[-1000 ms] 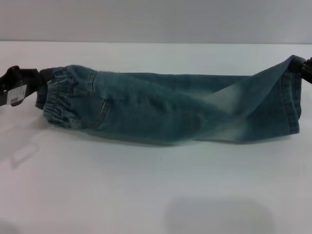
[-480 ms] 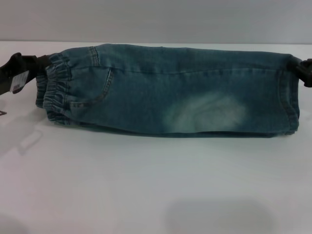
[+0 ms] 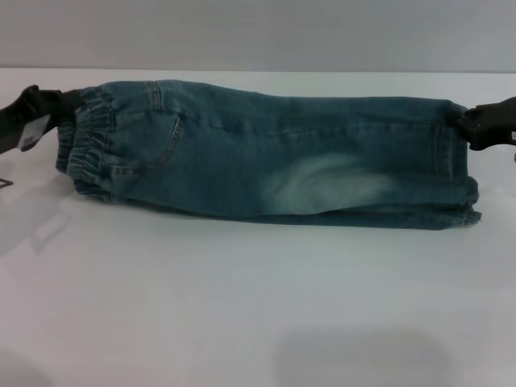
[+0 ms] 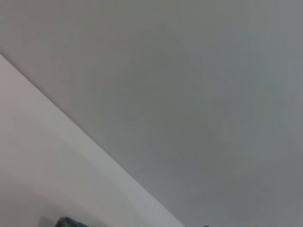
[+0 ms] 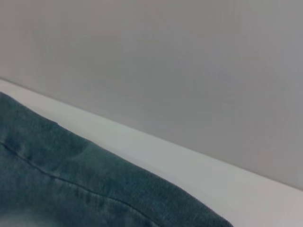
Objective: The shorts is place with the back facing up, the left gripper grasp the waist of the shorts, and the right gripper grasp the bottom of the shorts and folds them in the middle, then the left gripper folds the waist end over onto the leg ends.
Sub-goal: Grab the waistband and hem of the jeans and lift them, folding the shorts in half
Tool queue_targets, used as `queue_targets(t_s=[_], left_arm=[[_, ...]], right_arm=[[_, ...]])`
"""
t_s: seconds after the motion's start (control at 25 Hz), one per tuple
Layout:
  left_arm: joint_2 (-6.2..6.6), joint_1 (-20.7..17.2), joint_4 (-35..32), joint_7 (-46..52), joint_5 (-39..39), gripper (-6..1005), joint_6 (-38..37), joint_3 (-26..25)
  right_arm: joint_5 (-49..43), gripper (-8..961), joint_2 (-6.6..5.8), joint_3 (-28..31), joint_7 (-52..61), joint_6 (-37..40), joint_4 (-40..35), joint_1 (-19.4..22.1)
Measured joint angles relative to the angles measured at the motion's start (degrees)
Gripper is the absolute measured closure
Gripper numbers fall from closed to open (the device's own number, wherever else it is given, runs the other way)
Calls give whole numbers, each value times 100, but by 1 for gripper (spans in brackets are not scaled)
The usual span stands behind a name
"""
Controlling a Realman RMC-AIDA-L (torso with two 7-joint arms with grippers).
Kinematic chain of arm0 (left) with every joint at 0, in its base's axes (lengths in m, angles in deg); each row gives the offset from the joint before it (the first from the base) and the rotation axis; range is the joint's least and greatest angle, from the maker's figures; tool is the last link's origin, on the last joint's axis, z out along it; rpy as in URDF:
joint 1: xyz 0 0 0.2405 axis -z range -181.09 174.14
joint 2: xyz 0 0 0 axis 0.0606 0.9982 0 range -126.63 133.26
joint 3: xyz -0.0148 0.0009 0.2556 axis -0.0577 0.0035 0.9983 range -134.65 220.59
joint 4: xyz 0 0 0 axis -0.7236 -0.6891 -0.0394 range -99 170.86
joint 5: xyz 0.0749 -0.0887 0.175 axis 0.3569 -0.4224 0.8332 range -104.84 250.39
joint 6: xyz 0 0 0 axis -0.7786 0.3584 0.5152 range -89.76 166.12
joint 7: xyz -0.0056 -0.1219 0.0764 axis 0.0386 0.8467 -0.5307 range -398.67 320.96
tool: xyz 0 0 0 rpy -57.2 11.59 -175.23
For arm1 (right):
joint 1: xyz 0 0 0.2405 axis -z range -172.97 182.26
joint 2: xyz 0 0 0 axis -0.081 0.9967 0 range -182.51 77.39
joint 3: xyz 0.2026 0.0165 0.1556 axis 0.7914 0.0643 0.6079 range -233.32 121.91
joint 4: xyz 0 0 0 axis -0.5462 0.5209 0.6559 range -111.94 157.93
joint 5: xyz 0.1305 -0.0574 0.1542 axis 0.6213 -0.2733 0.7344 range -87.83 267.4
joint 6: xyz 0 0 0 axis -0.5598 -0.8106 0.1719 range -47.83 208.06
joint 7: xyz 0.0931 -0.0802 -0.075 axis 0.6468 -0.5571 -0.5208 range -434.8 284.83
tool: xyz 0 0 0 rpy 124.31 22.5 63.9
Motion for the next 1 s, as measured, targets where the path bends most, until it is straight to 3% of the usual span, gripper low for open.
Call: queue_targets(t_s=[0.6,0.68,1.0], left_arm=[[-60,16,-28,-683,-15,863,-11,569],[-81,16,-31,-730,-21,862,16,595],[-103,-36,-26,-795,-27,658,183,567]], right_arm=[[-24,850,236,-301,29,-1272,40,-32],[-27,814,258,-351,23,-1369,39,-33],[-27,670,282,-410,3,-1417,14,13]])
